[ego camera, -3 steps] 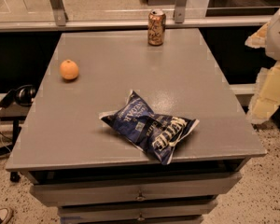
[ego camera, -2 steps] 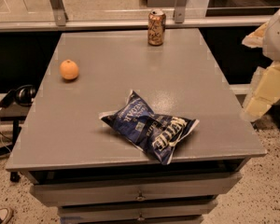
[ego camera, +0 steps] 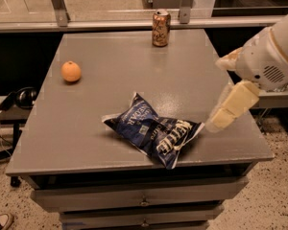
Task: Move blue chip bag near orange can
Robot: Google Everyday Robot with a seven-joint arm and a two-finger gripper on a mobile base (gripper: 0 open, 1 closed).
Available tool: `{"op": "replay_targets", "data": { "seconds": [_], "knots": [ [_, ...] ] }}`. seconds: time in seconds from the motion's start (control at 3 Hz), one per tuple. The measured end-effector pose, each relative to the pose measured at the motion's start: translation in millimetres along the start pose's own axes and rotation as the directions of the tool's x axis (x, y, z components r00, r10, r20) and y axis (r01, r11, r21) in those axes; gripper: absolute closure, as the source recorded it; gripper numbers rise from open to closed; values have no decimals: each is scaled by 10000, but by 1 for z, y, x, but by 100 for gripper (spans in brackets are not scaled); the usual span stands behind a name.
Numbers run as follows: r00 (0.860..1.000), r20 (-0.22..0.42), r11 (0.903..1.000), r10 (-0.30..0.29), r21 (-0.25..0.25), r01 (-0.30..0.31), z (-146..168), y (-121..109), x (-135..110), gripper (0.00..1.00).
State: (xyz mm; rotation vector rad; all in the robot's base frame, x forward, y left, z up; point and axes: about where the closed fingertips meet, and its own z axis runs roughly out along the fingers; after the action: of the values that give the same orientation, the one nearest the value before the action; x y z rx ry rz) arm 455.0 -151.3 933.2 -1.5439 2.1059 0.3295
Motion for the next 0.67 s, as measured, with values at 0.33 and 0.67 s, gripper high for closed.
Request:
{"op": "replay_targets", "data": {
  "seconds": [0.33, 0.67],
  "knots": [
    [9927, 1057, 9923, 576, -1149, -454, 31, 21, -15, 0],
    [9861, 1327, 9837, 999, -1620, -779, 62, 36, -16, 0]
  ]
}}
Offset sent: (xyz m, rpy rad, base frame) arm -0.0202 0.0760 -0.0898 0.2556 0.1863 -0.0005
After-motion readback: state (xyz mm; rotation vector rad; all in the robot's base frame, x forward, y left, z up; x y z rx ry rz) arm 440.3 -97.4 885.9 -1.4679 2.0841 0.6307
